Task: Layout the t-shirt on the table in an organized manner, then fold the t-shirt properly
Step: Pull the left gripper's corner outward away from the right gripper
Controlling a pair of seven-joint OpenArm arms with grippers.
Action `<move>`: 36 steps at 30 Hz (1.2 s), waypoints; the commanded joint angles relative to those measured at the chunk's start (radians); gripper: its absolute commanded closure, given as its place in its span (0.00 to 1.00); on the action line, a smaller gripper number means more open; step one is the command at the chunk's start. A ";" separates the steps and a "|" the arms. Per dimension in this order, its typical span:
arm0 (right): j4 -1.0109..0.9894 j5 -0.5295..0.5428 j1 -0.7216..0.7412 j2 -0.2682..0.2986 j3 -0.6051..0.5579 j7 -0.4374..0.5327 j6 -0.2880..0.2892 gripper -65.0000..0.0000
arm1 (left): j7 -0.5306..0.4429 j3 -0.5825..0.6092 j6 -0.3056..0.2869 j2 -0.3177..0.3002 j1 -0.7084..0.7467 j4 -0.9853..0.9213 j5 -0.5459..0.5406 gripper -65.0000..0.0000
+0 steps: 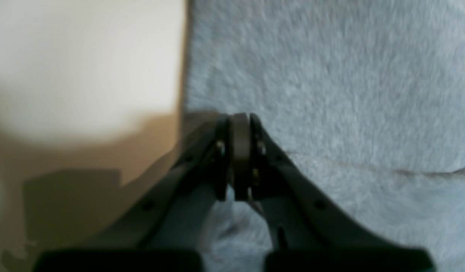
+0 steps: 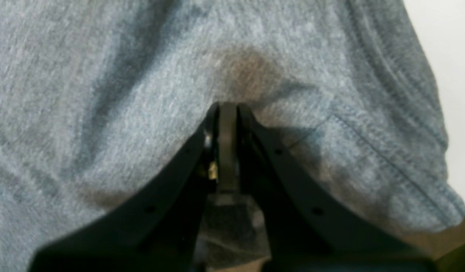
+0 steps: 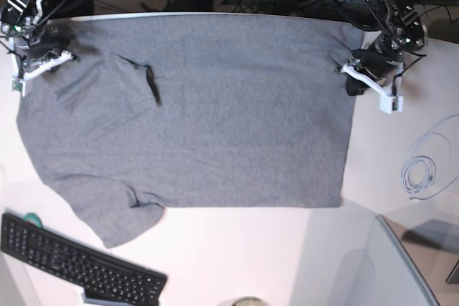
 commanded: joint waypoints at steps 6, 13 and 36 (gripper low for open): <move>0.014 0.006 0.003 0.008 0.001 0.012 -0.003 0.99 | -0.020 -0.036 -0.002 -0.014 -0.005 0.018 -0.004 1.00; 0.014 0.006 0.003 0.008 0.001 0.012 -0.003 0.99 | -0.022 -0.037 -0.001 -0.014 0.004 0.016 -0.010 1.00; 0.014 0.006 -0.001 0.008 0.001 0.012 -0.001 0.99 | -0.023 -0.037 0.058 -0.017 -0.021 0.018 -0.010 0.77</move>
